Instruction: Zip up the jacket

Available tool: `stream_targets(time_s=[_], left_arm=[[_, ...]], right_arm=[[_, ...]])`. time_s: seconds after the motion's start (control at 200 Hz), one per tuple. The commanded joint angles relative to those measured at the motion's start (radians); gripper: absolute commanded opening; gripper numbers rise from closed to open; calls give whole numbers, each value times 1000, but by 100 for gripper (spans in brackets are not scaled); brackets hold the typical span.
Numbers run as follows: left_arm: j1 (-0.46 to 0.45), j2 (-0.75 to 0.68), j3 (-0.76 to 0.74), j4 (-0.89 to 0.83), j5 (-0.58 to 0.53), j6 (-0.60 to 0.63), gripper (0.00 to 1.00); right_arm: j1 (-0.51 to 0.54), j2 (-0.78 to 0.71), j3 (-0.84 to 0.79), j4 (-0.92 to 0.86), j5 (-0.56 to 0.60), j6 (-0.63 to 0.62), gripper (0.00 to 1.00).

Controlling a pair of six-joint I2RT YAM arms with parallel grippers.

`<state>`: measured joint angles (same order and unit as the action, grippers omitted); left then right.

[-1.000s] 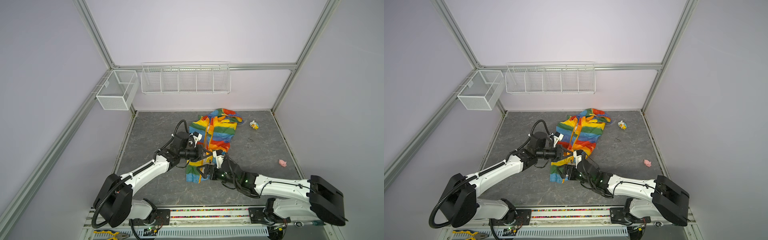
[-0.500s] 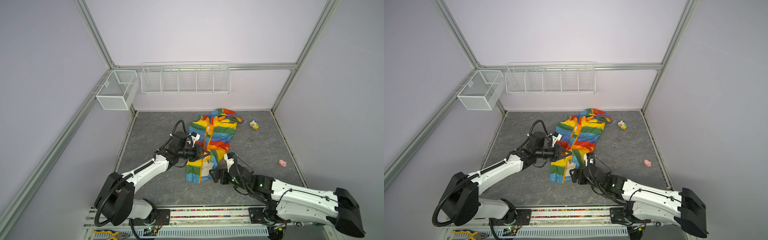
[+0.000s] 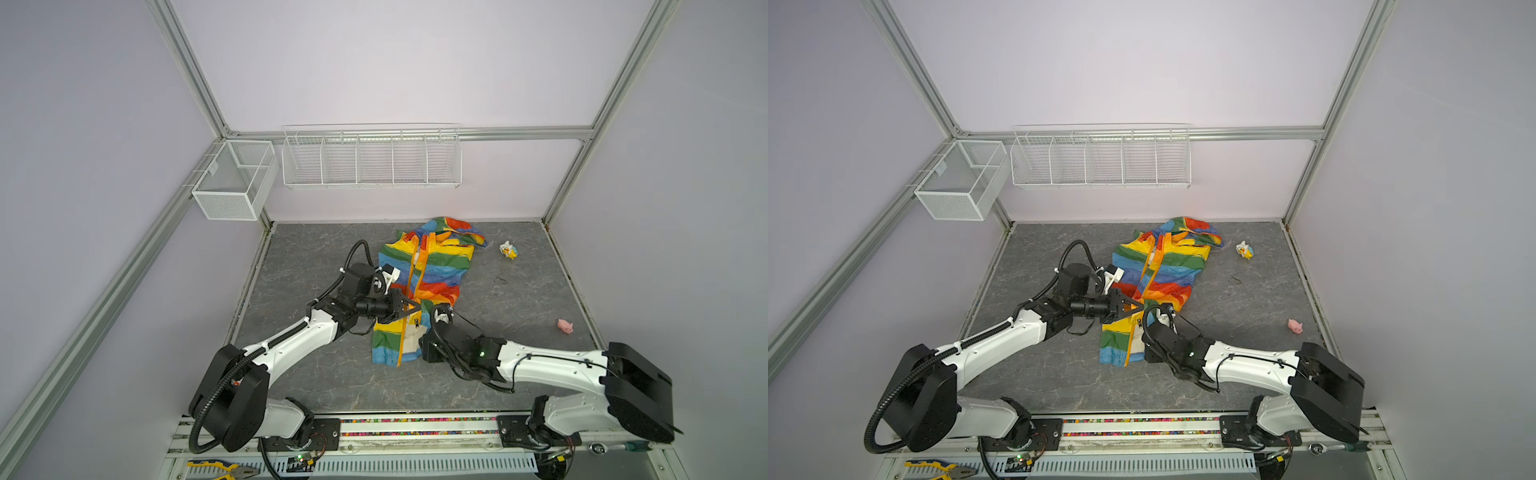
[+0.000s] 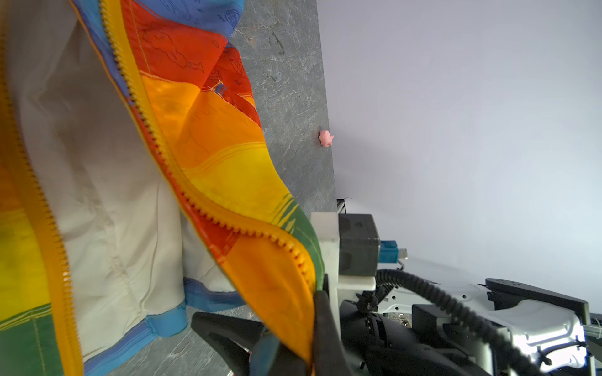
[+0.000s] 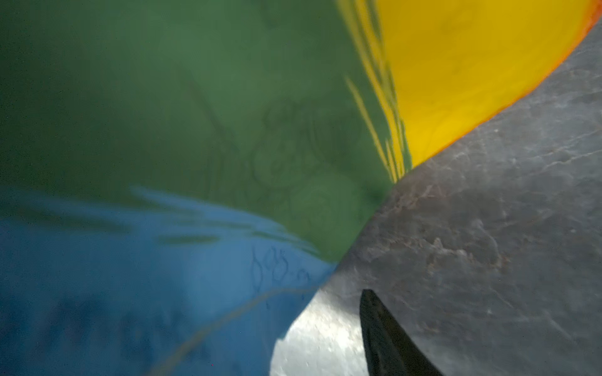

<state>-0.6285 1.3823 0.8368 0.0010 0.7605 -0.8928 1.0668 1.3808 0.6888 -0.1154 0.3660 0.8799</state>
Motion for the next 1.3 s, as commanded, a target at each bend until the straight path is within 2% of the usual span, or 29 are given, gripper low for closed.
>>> stream_targets(time_s=[0.0,0.09,0.23,0.38,0.535,0.675,0.765,0.785,0.845,0.92,1.005,1.01,1.02,1.045,1.295], left_arm=[[6,-7,9,0,4,12,0],[14,-12,6,-5,-3,19,0],[50,-18,-7,-6,1,25,0],[67,-13,-16,-4,3,34,0],[66,5,-23,15,7,30,0],[66,23,-31,38,15,22,0],[67,26,-51,61,24,7,0],[66,25,-54,63,26,8,0],[64,30,-66,71,31,3,0],[63,34,-77,87,39,-1,0],[57,41,-81,97,40,-3,0],[56,41,-81,98,41,-2,0],[56,41,-81,98,42,-4,0],[55,45,-81,103,43,-4,0],[51,55,-77,127,48,-8,0]], right_arm=[[-35,13,22,1,-4,2,39],[-55,-36,12,-63,19,15,21],[-59,-169,16,-211,51,-18,8],[-59,-265,71,-387,56,-105,6],[-62,-206,111,-507,26,-151,6],[-59,-110,55,-468,-10,-80,6],[-56,-109,15,-404,-41,-42,6],[-54,-116,7,-390,-44,-34,9],[-46,-154,-11,-360,-47,-13,30],[-35,-220,-23,-345,-36,0,52],[-17,-308,-31,-342,-14,20,98],[-17,-314,-32,-342,-13,22,98],[-16,-323,-34,-340,-11,25,91],[-16,-346,-38,-340,-14,33,89],[-15,-496,-41,-265,-65,74,94]])
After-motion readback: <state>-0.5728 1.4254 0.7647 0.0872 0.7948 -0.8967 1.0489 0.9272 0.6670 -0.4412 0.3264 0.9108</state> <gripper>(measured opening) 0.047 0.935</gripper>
